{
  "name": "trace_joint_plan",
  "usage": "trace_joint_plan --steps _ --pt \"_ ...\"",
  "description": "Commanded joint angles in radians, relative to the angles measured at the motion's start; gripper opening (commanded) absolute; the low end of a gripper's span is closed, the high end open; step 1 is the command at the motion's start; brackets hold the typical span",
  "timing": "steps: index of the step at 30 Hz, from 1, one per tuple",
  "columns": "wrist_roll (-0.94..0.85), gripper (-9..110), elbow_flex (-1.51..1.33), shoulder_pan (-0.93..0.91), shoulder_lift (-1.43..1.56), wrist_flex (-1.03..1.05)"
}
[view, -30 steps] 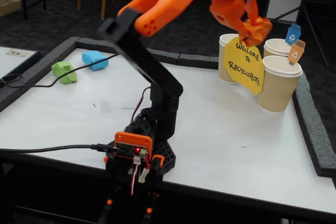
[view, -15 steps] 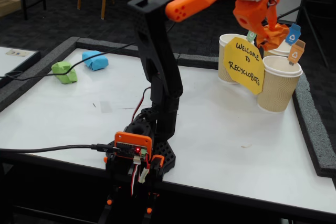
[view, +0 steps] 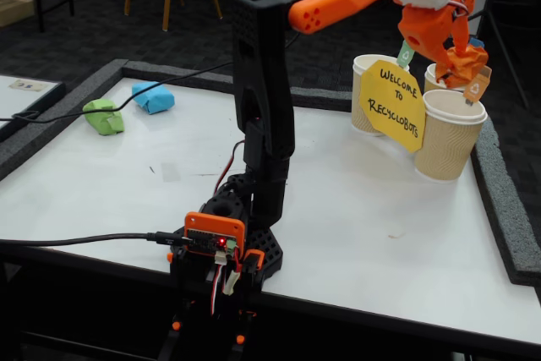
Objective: Sort rubbish by color.
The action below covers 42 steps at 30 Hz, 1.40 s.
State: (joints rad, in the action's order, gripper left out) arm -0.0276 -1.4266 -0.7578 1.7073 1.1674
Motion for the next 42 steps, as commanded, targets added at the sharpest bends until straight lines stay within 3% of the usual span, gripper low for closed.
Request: trace_joint_plan --steps 1,10,14,22,26,32,42 --pt "0.005 0 0.135 -0.023 0.025 -0.034" --pt "0.005 2 0.115 -0.023 0.017 -0.074" --pt "0.005 14 0.115 -0.023 0.009 -0.078" --pt "0.005 22 0.110 -0.023 -0.006 -0.081" --pt "0.005 17 0.110 -0.023 -0.006 -0.083" --pt "0.005 0 0.123 -0.023 0.008 -0.063" --pt "0.005 0 -0.008 -0.018 0.278 -0.006"
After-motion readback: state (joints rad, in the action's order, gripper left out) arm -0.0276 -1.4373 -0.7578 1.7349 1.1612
